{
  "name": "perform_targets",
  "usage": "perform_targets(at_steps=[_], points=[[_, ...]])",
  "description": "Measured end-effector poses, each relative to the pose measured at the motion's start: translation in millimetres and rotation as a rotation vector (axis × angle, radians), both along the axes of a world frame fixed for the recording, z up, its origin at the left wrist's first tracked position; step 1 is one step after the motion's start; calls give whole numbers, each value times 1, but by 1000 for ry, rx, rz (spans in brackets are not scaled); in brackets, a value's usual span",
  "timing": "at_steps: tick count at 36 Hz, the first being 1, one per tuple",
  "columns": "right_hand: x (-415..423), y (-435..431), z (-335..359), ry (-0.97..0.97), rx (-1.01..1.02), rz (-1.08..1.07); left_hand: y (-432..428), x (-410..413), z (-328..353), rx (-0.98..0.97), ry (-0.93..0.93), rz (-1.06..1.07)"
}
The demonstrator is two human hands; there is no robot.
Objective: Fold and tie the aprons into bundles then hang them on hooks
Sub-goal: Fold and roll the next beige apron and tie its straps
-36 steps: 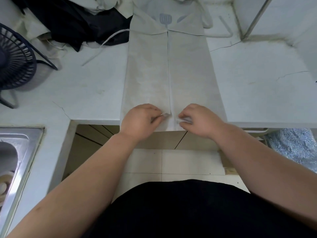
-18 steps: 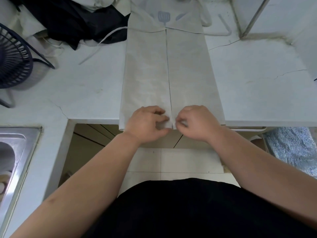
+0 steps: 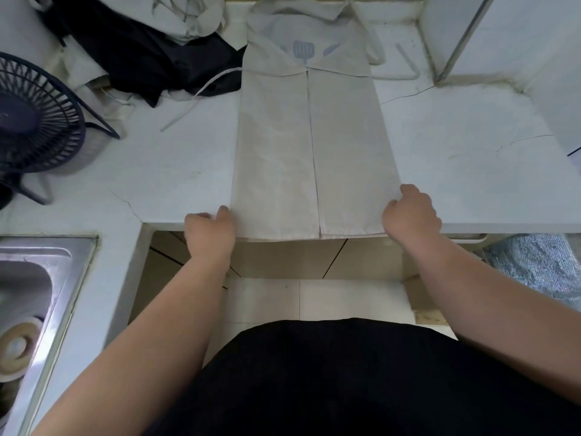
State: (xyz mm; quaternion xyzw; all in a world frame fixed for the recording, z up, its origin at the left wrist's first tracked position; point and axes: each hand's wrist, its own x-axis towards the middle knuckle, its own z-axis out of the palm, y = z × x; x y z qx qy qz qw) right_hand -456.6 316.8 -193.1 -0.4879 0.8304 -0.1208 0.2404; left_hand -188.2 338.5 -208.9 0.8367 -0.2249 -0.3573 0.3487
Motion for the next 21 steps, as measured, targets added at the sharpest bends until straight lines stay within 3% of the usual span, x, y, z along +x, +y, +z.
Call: perform_targets(at_steps=[3,9,16,21], points=[[-6,6,0,-217,-121,-48,0,2,-2,-19,132,12],[-11,18,-2,-491,-137,-311,6,2,-3,-36,158,-60],[-15,23,-10,-726,-43,-369,13,-4,0,-107,193,-90],[-25,27,-7,-747,-1,-303,13,2,9,-87,215,-110]])
